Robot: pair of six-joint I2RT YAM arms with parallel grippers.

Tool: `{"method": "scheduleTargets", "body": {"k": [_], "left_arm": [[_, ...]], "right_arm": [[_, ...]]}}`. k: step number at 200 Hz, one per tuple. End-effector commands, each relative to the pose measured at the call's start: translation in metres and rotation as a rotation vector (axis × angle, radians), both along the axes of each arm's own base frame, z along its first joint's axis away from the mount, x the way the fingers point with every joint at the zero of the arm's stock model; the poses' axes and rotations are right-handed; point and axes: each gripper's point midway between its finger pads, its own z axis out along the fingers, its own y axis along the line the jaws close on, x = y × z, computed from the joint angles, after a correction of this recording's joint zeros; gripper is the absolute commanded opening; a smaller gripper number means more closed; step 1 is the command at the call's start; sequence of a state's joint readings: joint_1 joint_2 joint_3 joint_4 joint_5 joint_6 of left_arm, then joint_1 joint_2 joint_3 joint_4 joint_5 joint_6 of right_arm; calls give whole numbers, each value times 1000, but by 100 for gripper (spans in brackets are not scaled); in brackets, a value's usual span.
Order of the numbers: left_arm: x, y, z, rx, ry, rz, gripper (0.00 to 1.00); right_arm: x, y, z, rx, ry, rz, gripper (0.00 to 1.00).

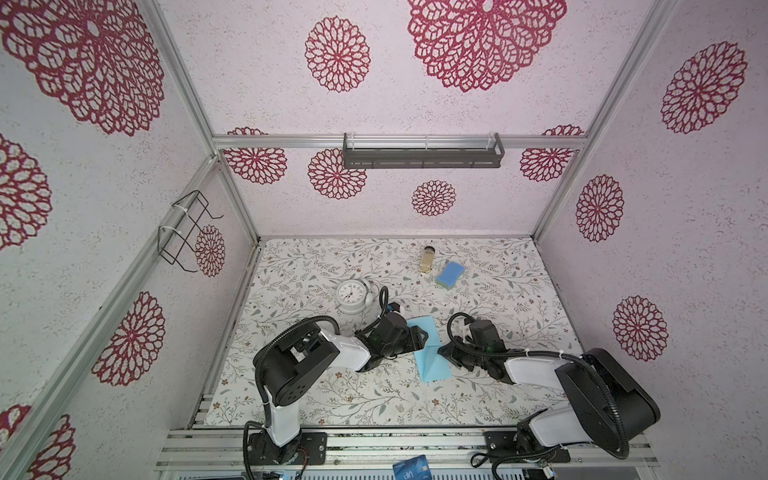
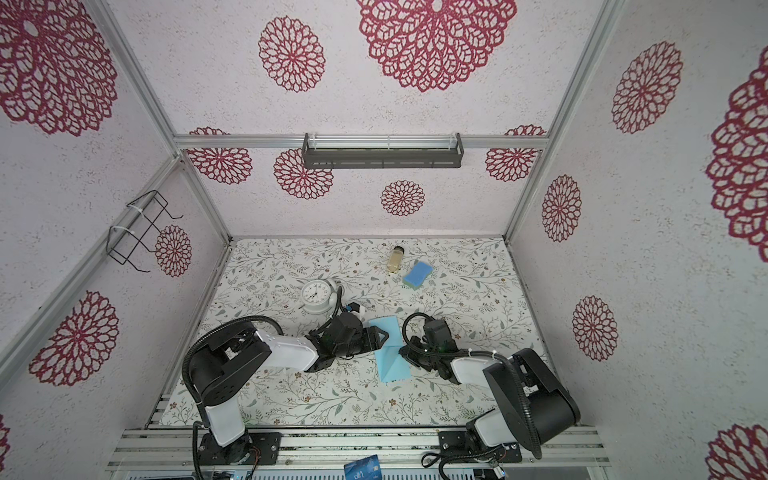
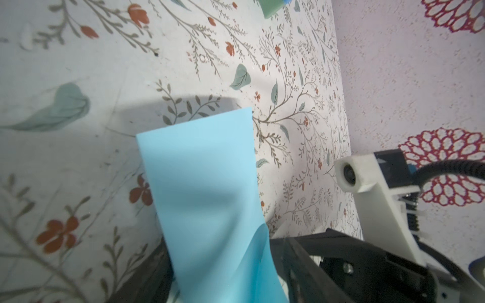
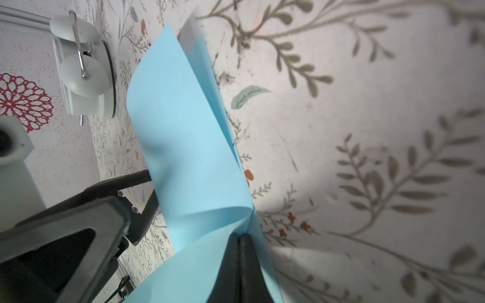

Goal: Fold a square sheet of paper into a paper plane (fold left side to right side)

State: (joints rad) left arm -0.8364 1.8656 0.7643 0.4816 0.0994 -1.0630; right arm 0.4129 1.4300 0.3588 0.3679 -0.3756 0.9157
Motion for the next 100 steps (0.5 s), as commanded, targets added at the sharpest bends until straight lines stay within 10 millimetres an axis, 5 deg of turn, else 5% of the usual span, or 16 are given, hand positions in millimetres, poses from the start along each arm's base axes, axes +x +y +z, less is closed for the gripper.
{"method": "scheduleTargets", "body": {"k": [1,51,100], "left_arm": [[-10,4,-17,11,42,9,54],[-7,-2,-6,2,34,10,0],[-3,19,41,240,-30,32,0]], "right_arm": [[-3,-4,-4,-7,4,8,0],[-6,0,14,37,-21,31,0],[-19,-9,41,46,-61,22,0]]}}
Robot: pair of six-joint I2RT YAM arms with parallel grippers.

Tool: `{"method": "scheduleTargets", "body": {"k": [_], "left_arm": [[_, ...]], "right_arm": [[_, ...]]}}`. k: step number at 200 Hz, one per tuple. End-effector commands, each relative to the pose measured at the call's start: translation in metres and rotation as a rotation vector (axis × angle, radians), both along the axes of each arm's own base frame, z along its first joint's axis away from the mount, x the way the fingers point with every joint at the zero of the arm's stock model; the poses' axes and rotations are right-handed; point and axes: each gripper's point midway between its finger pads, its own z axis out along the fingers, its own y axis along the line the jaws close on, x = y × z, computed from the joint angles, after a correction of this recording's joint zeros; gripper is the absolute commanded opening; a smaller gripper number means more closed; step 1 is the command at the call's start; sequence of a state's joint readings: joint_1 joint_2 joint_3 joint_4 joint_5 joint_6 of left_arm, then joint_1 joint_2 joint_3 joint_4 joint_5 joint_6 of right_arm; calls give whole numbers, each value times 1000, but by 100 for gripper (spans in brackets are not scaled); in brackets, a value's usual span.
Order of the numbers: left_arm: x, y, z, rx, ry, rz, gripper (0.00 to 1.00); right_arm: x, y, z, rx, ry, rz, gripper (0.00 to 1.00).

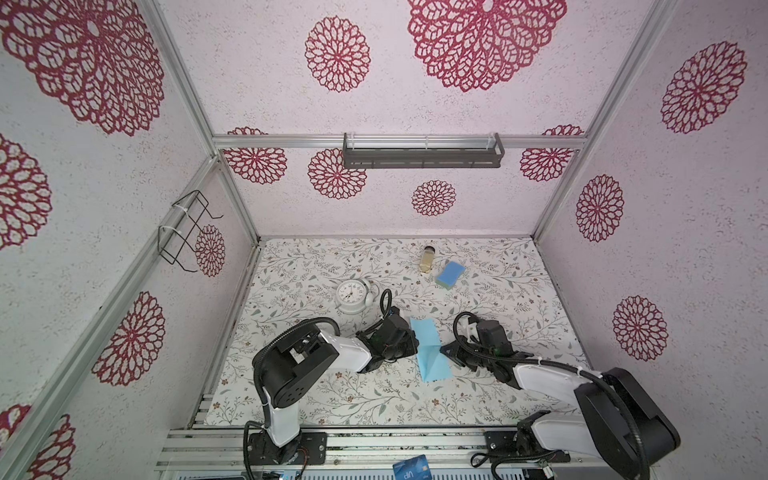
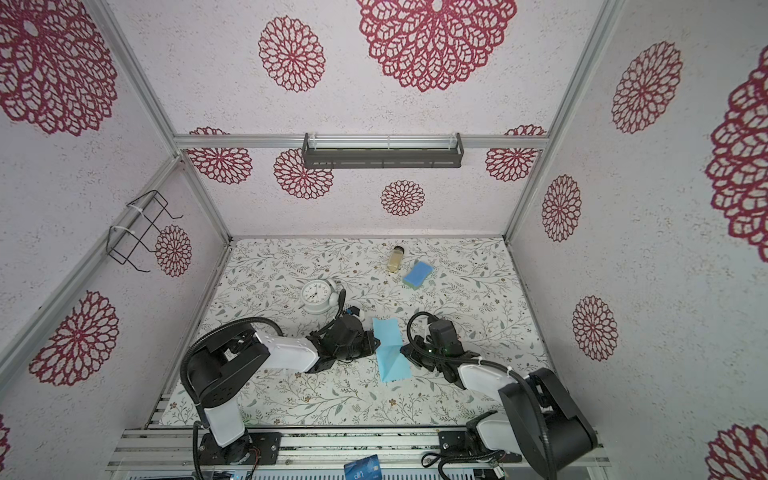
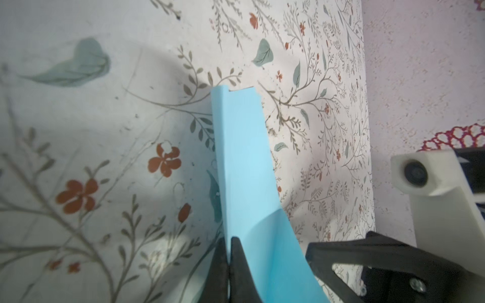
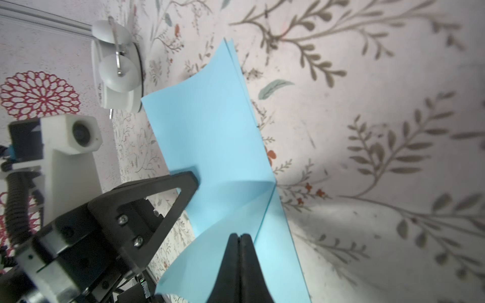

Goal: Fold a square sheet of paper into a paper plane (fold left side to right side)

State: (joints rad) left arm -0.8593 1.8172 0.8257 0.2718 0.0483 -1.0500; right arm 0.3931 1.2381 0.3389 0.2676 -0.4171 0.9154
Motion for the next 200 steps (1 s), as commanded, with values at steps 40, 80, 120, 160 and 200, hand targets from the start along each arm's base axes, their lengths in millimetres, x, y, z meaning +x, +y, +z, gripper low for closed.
{"method": "scheduleTargets", "body": {"k": [40,80,120,160,200], "left_arm": [[4,64,91,471,-80,102,0],[-6,104,124,910,-59,156,0],[-29,80,98,1277,-29,112,0],[-40,26,50,1232,0,49,2],[-42,1,34,1047,12,40,32]], "right_arm": [[-19,-22,20,-1,-36,-13,0],[-20,-30,25,5,-54,-27,0],[-18,-32,28,30,-46,-29,0],[-22,-43,23,12,-28,-52,0],[-40,-51,12,-9,20,-61,0]]}}
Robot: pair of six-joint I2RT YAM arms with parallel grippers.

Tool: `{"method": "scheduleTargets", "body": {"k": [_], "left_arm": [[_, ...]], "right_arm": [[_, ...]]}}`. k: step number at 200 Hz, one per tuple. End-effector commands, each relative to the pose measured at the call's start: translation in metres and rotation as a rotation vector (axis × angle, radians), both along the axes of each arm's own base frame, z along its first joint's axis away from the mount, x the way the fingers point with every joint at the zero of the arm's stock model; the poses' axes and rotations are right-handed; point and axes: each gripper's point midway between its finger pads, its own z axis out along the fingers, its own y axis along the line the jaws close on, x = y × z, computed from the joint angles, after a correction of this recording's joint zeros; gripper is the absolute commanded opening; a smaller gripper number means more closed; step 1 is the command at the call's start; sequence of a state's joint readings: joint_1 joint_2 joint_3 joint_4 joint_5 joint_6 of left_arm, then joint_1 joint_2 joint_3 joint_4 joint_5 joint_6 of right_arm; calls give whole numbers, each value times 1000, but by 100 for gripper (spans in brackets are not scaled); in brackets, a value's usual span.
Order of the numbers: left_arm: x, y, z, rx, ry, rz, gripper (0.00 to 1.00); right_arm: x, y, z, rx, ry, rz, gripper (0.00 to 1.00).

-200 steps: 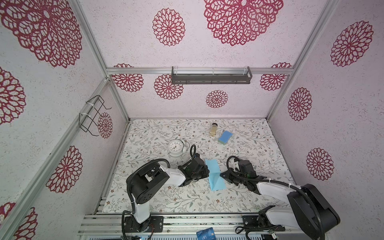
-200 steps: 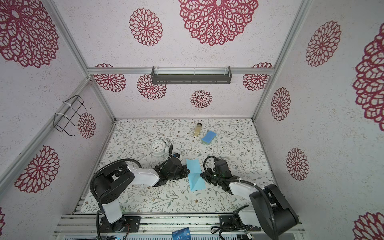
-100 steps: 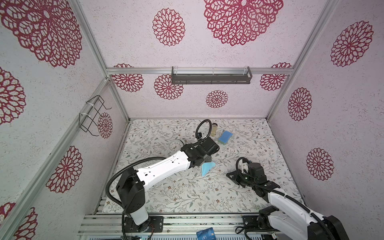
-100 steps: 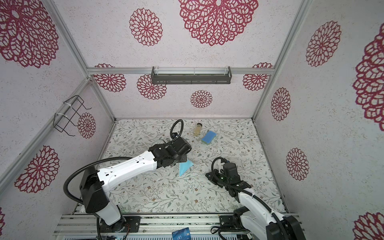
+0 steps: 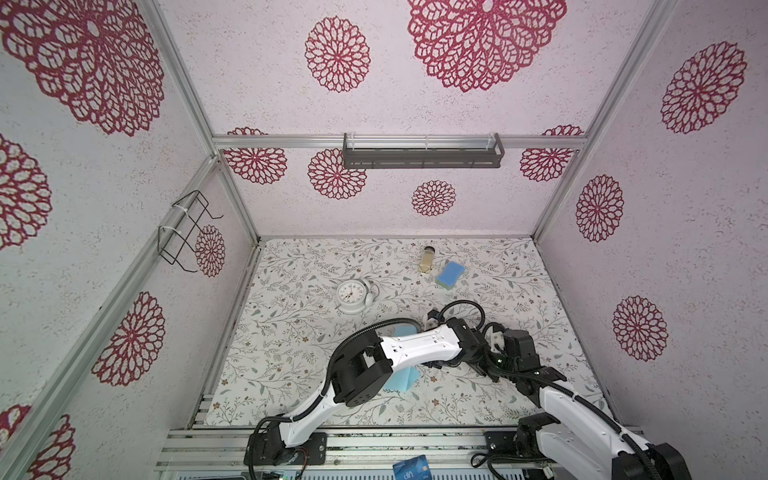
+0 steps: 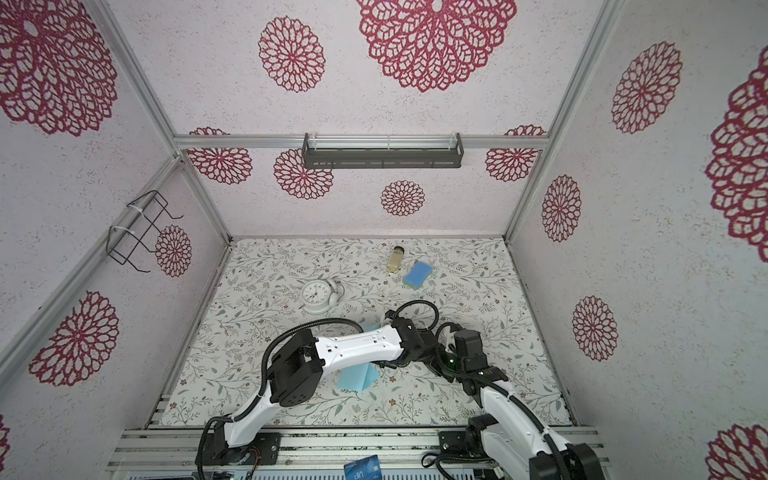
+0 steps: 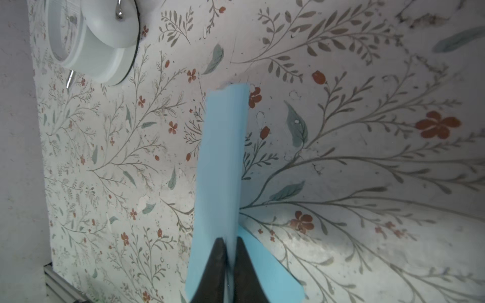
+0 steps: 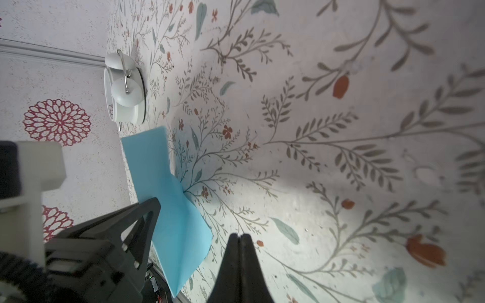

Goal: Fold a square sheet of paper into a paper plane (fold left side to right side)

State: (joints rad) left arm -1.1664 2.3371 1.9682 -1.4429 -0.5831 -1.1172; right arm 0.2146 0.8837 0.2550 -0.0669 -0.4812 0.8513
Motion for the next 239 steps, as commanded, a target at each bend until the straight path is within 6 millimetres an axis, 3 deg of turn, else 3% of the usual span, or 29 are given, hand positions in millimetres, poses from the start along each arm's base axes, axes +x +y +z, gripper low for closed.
{"method": "scheduleTargets", "body": {"k": [1,42,64,85,90,129,162,191,239], "left_arm": [[3,-17,10,-157,-40,28,33],[12,-35,25,-386,-78,54,60],[20,-36,42,-491,-98,60,67],[28,-23,50,-543,-103,74,72],[30,-19,66,-587,-117,73,73],[38,18,81,-689,-143,79,80],[36,47,81,-743,-156,101,83],[28,51,76,-847,-157,89,81],[7,56,48,-919,-109,112,71]], "right_arm": [[-7,0,6,-2,-16,31,0],[-18,-2,5,-19,9,51,0],[-15,0,7,-15,19,56,0],[-10,0,13,-22,13,61,0],[-9,0,14,-25,14,63,2],[-6,0,12,-55,30,92,17],[5,9,14,-30,31,126,22],[16,15,14,-14,35,148,19],[30,26,5,-38,56,179,0]]}}
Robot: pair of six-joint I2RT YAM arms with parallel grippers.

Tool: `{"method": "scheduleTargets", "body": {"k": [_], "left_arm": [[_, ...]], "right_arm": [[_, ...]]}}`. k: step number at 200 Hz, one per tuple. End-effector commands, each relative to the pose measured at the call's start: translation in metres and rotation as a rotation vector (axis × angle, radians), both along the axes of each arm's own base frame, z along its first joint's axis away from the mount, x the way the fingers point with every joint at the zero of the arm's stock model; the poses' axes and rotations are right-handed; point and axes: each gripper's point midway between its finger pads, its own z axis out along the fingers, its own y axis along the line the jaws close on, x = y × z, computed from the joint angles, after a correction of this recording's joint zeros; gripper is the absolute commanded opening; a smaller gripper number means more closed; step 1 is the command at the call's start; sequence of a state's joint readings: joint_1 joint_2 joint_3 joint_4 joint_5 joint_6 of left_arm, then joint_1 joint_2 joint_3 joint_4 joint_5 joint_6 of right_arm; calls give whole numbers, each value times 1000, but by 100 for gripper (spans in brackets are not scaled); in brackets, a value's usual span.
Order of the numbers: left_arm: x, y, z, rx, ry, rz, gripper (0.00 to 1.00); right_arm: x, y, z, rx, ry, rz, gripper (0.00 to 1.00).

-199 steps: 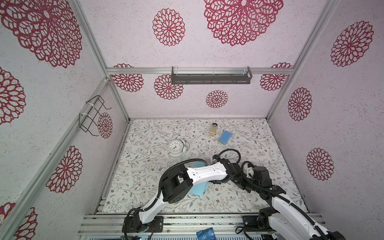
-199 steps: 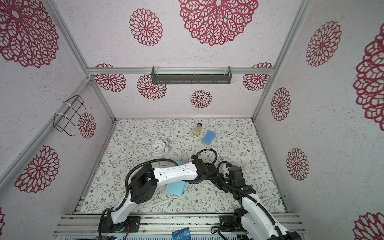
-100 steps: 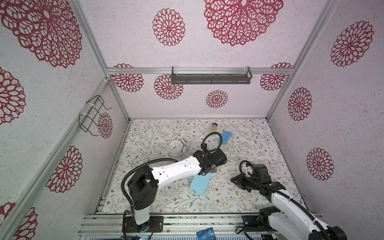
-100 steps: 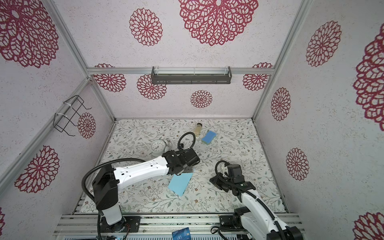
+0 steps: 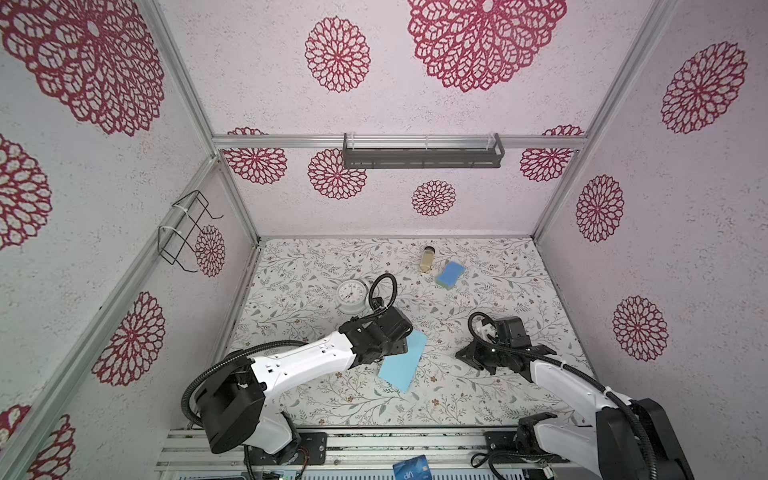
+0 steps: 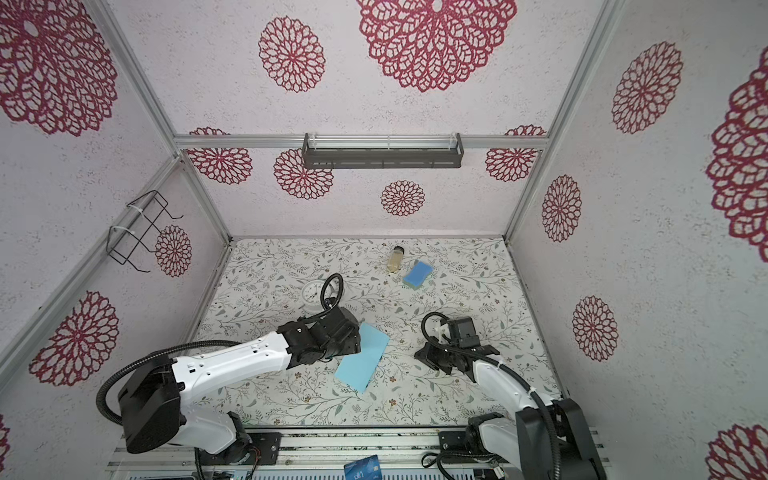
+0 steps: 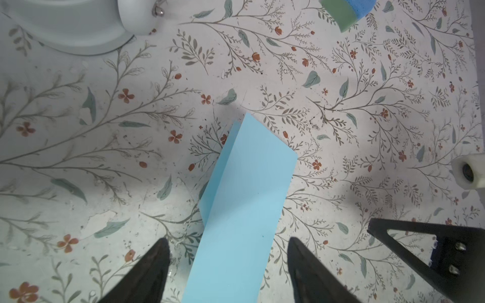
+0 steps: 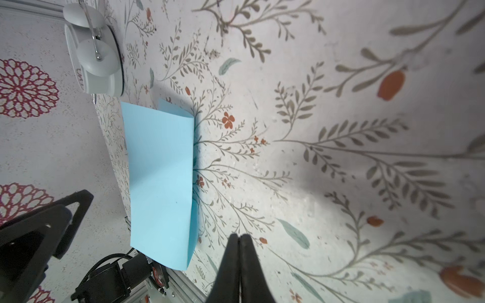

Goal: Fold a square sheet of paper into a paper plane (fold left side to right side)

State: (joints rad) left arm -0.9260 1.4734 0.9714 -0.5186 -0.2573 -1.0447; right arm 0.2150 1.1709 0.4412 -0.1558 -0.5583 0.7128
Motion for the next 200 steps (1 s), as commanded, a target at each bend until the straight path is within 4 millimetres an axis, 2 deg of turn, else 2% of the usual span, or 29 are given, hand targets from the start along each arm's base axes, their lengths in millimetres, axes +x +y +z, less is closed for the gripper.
{"method": "scheduleTargets", "body": {"k": [1,56,84,122,163,178,200], "left_arm": [[-2,-12,1,-106,-10,2,71],[-15,-8,-23,-89,24,1,68],[-19,-15,-32,-89,36,-14,66],[-26,-30,-43,-96,55,-46,52],[-37,-55,-48,-92,65,-85,50],[-36,-58,-46,-90,53,-76,51],[-32,-50,-34,-88,17,-48,56]], "right_arm": [[17,12,10,8,-58,38,0],[31,47,-3,-42,-43,115,0],[39,64,-15,-74,-14,146,0],[51,80,-28,-103,24,178,0],[69,92,-22,-116,19,214,0],[73,92,-16,-135,7,229,0],[74,86,-3,-169,-30,236,0]]}}
